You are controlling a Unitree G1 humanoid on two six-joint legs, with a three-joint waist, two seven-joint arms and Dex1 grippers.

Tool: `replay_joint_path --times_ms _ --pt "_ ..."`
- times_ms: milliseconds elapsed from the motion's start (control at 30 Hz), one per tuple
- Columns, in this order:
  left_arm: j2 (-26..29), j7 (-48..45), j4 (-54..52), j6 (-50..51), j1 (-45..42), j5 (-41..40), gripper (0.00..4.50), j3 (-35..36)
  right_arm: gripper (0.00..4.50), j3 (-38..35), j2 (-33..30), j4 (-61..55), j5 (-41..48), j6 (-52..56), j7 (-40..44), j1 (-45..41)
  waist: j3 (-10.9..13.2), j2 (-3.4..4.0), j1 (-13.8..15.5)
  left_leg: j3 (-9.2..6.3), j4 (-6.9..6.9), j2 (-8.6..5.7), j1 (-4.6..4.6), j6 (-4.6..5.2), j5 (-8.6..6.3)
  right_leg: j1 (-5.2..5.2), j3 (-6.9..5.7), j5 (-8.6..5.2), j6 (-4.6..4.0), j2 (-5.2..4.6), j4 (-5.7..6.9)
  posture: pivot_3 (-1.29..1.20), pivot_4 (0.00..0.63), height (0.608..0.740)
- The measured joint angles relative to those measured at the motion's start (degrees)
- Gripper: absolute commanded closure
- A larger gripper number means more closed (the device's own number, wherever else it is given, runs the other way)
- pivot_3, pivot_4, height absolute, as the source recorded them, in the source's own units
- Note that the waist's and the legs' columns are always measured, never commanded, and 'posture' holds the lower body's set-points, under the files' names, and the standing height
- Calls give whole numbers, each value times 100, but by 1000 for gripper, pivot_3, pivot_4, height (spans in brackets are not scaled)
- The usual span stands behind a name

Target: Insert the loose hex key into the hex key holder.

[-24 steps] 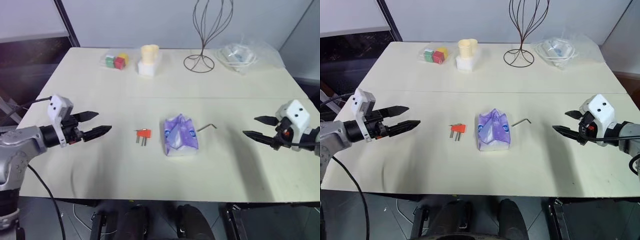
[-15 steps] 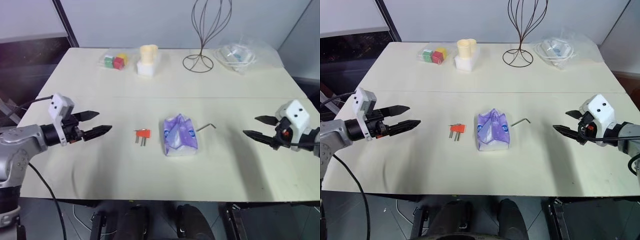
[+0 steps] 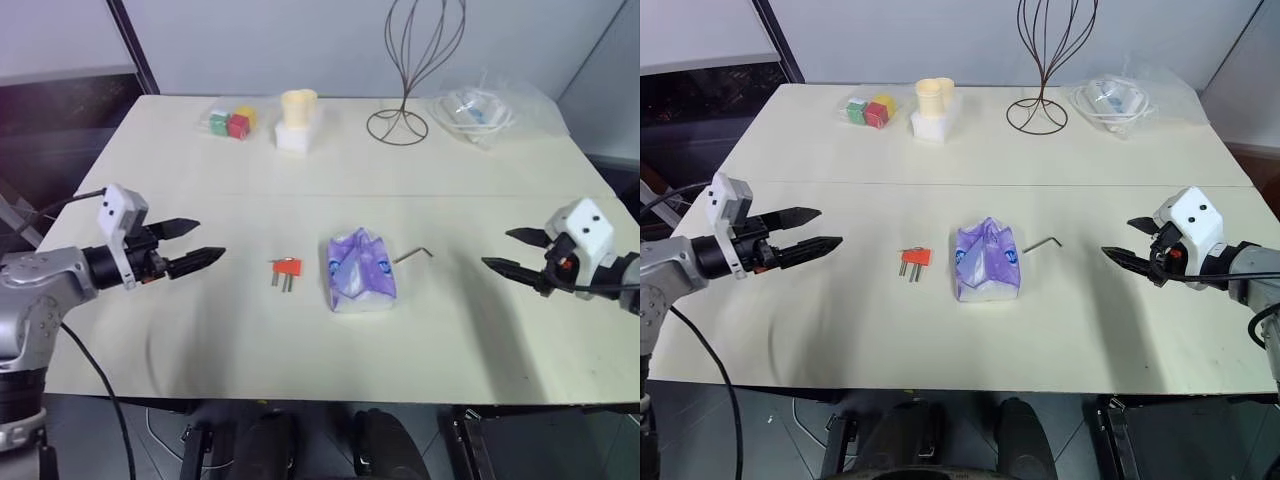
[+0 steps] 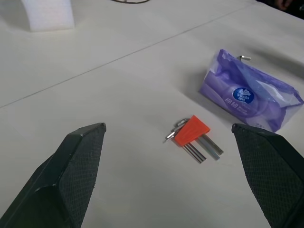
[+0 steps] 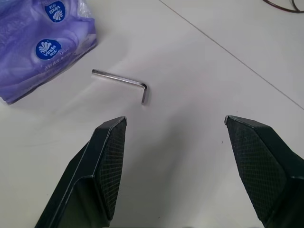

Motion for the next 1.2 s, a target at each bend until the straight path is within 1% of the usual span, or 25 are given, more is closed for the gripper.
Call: replay_joint_path --times_ms 200,333,433,500,567,700,833,1067,1200 --pt "41 -224 -25 -50 -1 21 52 -62 1078 112 -4 16 -24 -122 119 -77 0 0 1 0 1 0 0 0 0 0 0 0 0 2 0 0 150 740" --pt "301 -667 -35 -255 -43 158 52 -347 1078 235 -116 -14 -11 -109 362 -144 0 0 2 1 2 0 0 0 0 0 -1 0 0 3 1 0 150 740" --pt "515 -1130 -47 -355 -426 218 52 -659 1078 370 -274 -464 280 157 728 -189 0 0 5 0 3 1 -1 0 0 1 -1 0 0 5 1 0 150 740" --pt "596 -1447 -55 -432 -882 240 52 -904 1078 636 -321 -1043 552 361 939 -313 0 0 -1 0 4 1 0 1 0 2 -2 0 0 7 1 0 150 740" --pt "613 -1681 -46 -518 -1163 320 52 -1134 1078 975 -251 -1423 644 434 988 -413 0 -1 -4 1 4 1 0 1 0 2 -2 0 0 9 1 0 150 740" --pt "475 -1903 -31 -599 -1360 440 52 -1576 1078 1659 289 -1726 654 507 742 -610 0 -2 -16 2 6 1 -1 2 0 1 -2 0 1 18 4 0 150 740" --pt "323 -1891 -16 -598 -1508 466 52 -1675 1078 2445 819 -1733 133 197 400 -708 1 -3 -14 3 10 -3 -2 3 1 1 -3 0 2 24 6 0 150 740" --pt "179 -1734 15 -588 -1516 471 52 -1673 1078 3134 1376 -1020 -885 -589 -24 -898 0 -4 -14 4 13 -4 -1 3 1 1 -8 1 2 27 8 0 150 740" --pt "159 -1583 -16 -575 -1453 469 52 -1642 1078 3418 1545 -606 -1376 -1027 -113 -932 0 -4 -15 4 13 -3 -1 2 1 1 -8 1 2 29 10 0 150 740"
